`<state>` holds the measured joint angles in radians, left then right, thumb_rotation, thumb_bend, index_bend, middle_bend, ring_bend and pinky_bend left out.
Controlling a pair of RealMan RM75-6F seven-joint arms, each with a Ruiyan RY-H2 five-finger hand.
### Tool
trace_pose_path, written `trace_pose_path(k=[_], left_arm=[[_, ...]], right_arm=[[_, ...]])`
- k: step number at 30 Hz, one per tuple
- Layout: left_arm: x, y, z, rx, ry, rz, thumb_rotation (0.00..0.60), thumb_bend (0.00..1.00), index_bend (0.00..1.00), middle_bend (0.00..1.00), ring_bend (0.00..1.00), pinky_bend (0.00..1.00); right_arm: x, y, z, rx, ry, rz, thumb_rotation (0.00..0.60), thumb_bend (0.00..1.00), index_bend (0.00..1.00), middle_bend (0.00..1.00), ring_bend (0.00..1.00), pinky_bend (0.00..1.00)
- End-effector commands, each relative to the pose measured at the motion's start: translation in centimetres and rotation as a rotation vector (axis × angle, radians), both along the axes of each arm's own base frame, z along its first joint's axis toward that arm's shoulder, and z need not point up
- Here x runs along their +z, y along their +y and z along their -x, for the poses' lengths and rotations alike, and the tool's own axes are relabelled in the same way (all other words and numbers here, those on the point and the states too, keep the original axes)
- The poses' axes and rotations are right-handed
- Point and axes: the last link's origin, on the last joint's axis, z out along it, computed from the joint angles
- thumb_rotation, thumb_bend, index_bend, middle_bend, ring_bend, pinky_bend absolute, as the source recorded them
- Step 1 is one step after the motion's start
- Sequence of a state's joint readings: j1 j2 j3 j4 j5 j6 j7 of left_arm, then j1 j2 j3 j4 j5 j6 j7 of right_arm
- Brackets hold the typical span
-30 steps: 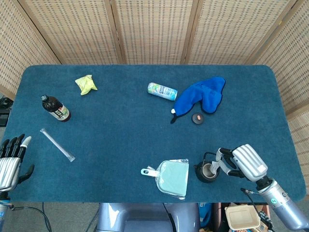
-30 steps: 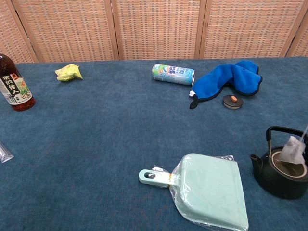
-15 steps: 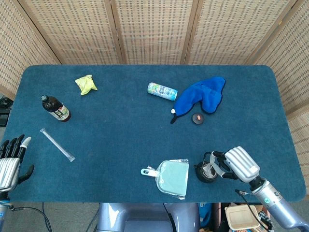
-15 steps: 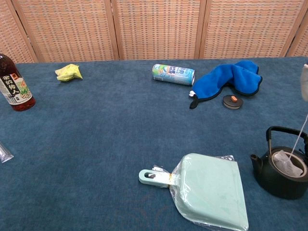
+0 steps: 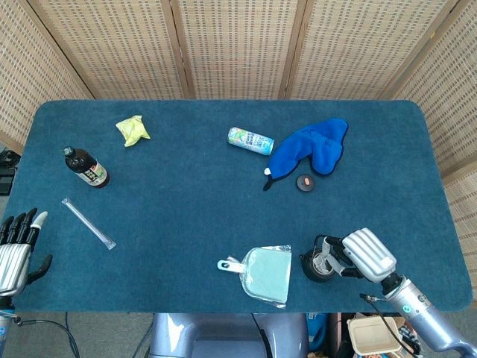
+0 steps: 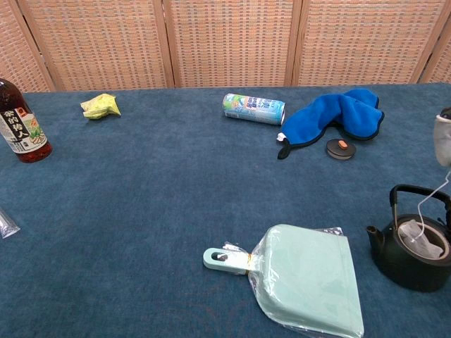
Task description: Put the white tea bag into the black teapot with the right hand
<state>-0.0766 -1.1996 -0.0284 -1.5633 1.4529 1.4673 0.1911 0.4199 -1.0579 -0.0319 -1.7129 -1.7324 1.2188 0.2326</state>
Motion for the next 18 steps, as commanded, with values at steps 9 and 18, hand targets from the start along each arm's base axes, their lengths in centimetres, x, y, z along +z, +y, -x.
trace_pose_path(k=[9,18], left_arm=[[0.0,0.1,0.0,0.000,0.000,0.000,0.600,0.38,0.00,0.00,0.00,0.00],[0.3,0.1,-0.2,-0.006,0.002,-0.010,0.600,0.38,0.00,0.00,0.00,0.00]], right_arm=[[-0.9,0.0,1.4,-0.016,0.098,0.007,0.600,0.71,0.65,0.97,1.00,1.00],[-0.2,-0.1,2.4,-0.045,0.141,0.021,0.585,0.71,0.65,0.97,1.00,1.00]])
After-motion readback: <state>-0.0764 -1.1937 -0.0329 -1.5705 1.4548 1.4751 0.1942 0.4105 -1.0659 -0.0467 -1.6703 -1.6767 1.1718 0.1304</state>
